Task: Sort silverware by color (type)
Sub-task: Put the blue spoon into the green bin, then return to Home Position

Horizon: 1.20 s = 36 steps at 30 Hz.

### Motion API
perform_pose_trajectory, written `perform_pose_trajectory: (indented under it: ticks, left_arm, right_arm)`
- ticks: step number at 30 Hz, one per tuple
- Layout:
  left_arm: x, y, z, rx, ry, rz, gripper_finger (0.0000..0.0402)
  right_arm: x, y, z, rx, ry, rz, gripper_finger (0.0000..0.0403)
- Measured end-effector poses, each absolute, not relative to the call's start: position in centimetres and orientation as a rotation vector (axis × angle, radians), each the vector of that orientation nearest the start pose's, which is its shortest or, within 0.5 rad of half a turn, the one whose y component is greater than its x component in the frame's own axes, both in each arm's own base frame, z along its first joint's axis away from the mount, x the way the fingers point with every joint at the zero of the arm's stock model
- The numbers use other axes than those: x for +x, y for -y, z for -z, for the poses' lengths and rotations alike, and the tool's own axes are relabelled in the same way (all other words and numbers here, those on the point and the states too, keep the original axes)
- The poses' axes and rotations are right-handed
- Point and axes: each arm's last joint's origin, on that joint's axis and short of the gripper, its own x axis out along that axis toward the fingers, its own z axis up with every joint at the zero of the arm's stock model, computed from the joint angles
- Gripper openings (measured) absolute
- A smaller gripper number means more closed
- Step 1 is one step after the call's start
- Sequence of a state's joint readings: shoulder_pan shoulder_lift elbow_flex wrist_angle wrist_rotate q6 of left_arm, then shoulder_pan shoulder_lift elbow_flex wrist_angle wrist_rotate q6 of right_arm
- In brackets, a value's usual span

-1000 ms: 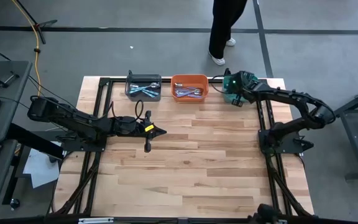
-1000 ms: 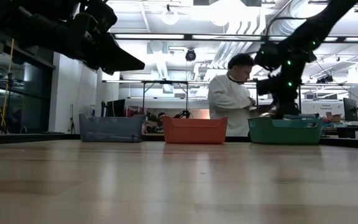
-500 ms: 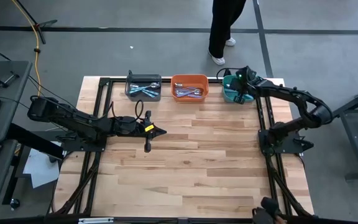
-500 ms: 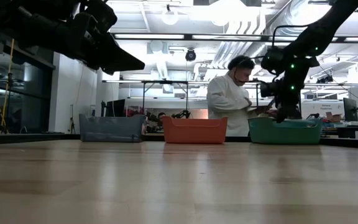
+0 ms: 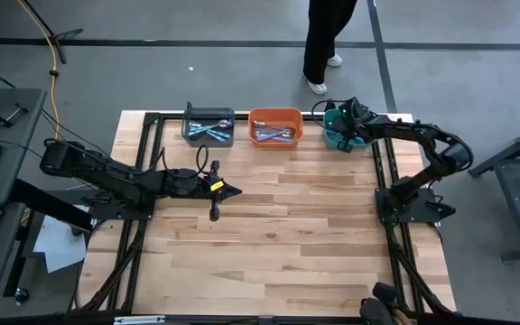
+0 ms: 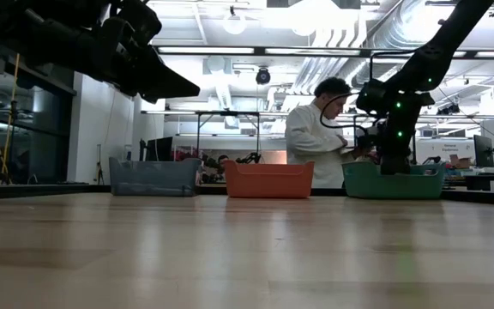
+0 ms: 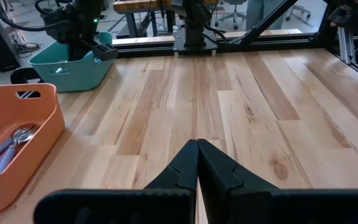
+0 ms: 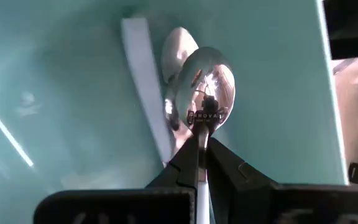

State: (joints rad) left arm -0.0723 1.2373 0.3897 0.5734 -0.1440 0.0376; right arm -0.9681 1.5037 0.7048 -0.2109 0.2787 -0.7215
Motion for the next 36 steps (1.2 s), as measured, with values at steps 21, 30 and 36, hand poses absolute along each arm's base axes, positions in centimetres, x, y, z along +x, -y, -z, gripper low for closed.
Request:
perform_pose_trajectory:
  ticks: [21, 30, 36]
  left_arm:
    - [23.3, 1.8, -18.3, 0.043, -0.271, -0.049, 0.0]
    - [22.4, 1.7, -19.9, 0.075, -0.209, -0.045, 0.0]
    - [21.0, 1.5, -21.4, 0.078, -0.191, -0.046, 0.0]
  right_arm:
    - [15.3, 22.3, -15.3, -0.209, -1.31, 0.754, 0.0056]
    - [16.3, 22.4, -17.0, -0.151, -1.326, 0.758, 0.0089]
    - [16.4, 22.0, -18.5, -0.173, -1.265, 0.774, 0.0029]
